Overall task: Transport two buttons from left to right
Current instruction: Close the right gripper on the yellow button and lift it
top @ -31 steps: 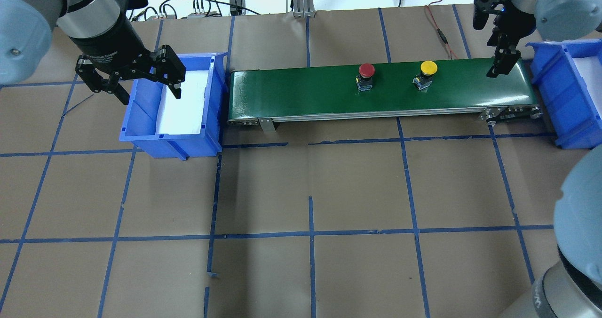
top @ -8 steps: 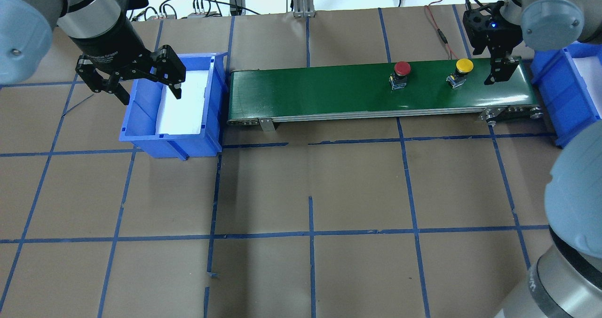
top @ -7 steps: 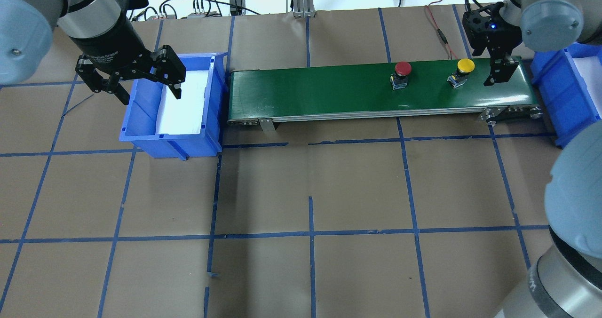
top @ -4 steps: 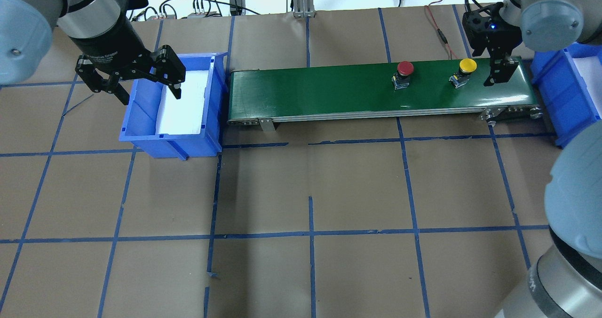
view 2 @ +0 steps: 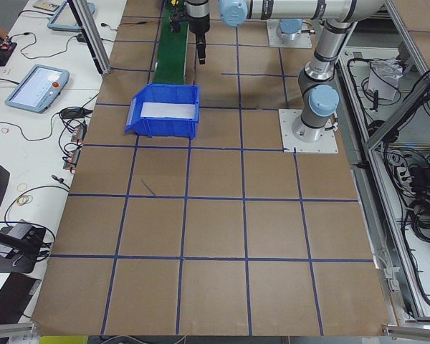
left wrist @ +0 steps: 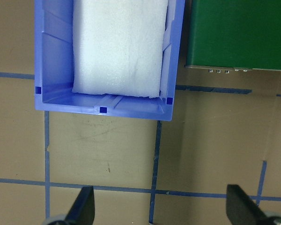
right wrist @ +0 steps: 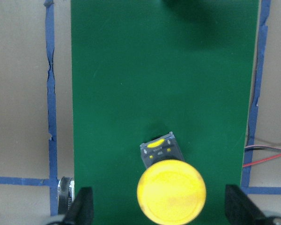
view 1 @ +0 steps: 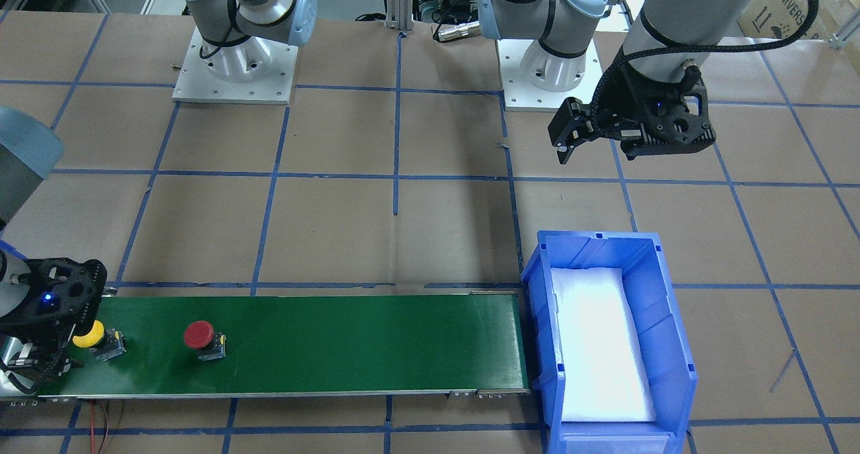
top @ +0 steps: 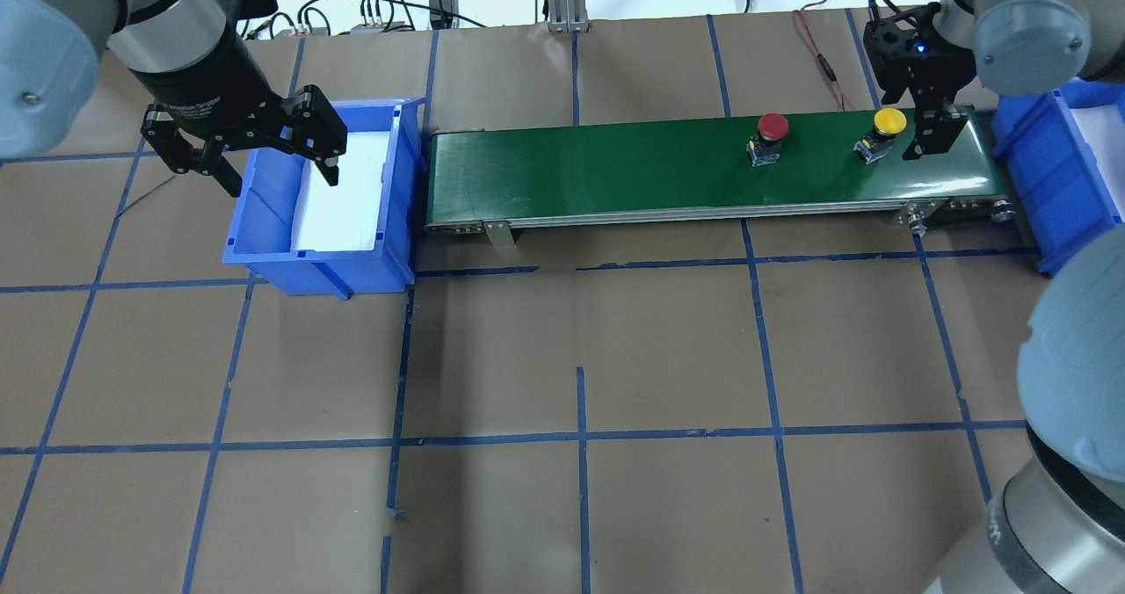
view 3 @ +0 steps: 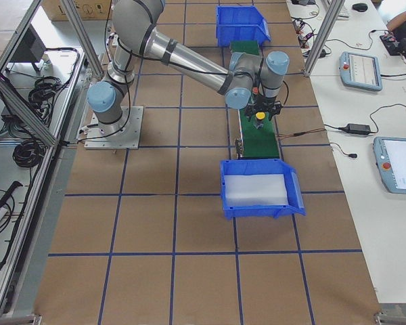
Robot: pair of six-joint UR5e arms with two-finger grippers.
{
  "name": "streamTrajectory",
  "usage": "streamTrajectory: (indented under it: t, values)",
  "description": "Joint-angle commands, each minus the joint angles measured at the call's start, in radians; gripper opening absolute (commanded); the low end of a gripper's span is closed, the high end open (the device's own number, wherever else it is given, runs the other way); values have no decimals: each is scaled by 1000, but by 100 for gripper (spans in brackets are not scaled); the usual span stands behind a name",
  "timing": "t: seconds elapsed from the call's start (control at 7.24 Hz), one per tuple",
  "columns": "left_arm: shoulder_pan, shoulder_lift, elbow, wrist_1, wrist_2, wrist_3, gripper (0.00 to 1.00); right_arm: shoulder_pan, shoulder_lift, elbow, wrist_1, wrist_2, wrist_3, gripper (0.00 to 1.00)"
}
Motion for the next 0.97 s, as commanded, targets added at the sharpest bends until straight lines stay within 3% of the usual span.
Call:
streamTrajectory:
  t: [0.0, 0.28, 0.69, 0.83]
  values:
    - [0, 0, 1, 0, 1, 0, 100, -1, 4, 1, -6, -4, -1, 100]
    - [0, 0, 0, 0, 1, 0, 100, 0, 6, 1, -10, -9, -3, 92]
    - [0, 0, 0, 0, 1, 1, 100, -1, 4, -2, -12, -47, -4, 26]
    - [0, 0, 0, 0, 1, 1, 100, -2, 3, -7, -15, -74, -3, 18]
